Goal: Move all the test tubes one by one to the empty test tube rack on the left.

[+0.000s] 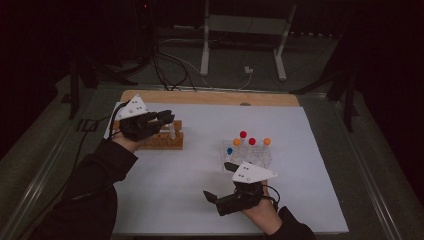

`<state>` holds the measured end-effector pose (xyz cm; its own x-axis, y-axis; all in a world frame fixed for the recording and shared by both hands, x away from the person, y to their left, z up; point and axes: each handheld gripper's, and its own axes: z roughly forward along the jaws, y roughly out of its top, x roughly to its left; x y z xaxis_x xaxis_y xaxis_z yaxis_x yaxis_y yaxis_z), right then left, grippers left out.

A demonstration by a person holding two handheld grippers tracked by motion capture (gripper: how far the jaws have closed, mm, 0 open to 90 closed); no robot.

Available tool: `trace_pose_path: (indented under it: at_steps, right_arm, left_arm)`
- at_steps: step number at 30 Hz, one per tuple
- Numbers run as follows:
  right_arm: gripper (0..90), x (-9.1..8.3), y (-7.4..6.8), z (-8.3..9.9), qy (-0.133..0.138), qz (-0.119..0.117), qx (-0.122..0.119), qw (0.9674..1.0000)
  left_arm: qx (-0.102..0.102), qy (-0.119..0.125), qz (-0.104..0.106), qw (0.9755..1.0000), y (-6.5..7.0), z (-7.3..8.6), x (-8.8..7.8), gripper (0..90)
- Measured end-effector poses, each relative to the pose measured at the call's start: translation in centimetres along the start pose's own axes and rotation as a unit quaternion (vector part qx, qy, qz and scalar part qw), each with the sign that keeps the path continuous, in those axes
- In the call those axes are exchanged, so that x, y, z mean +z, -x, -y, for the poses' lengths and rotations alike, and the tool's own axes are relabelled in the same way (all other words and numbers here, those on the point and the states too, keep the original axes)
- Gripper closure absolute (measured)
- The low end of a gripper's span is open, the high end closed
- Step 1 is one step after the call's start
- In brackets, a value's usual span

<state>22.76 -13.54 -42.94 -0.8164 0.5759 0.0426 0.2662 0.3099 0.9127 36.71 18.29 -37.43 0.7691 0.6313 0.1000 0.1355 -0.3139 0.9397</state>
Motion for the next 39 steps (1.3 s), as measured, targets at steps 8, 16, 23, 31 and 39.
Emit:
trace_pose_path:
  at_steps: [8, 16, 23, 31, 39]
  right_arm:
    - [0.0, -0.2, 0.0, -0.2, 0.006, -0.007, 0.006, 0.9999]
    - [0.0, -0.3, 0.0, -0.1, 0.004, -0.009, 0.006, 0.9999]
    - [0.0, -0.5, 0.1, -0.1, 0.006, -0.013, 0.005, 0.9999]
    - [0.0, -0.4, 0.2, 0.0, 0.004, -0.012, 0.007, 0.9999]
    - [0.0, -0.4, 0.3, 0.0, 0.005, -0.013, 0.009, 0.9999]
  left_arm:
    - [-0.017, 0.010, -0.037, 0.9991, -2.2, 0.0, 0.7, 77.6]
    - [-0.040, 0.017, -0.072, 0.9964, -3.9, 0.9, 1.9, 77.6]
    - [-0.064, 0.005, -0.084, 0.9944, -4.5, 3.1, 3.4, 77.6]
    - [-0.080, -0.005, -0.079, 0.9936, -4.2, 5.1, 4.7, 77.6]
    - [-0.068, -0.016, -0.088, 0.9937, -3.7, 6.2, 5.6, 77.5]
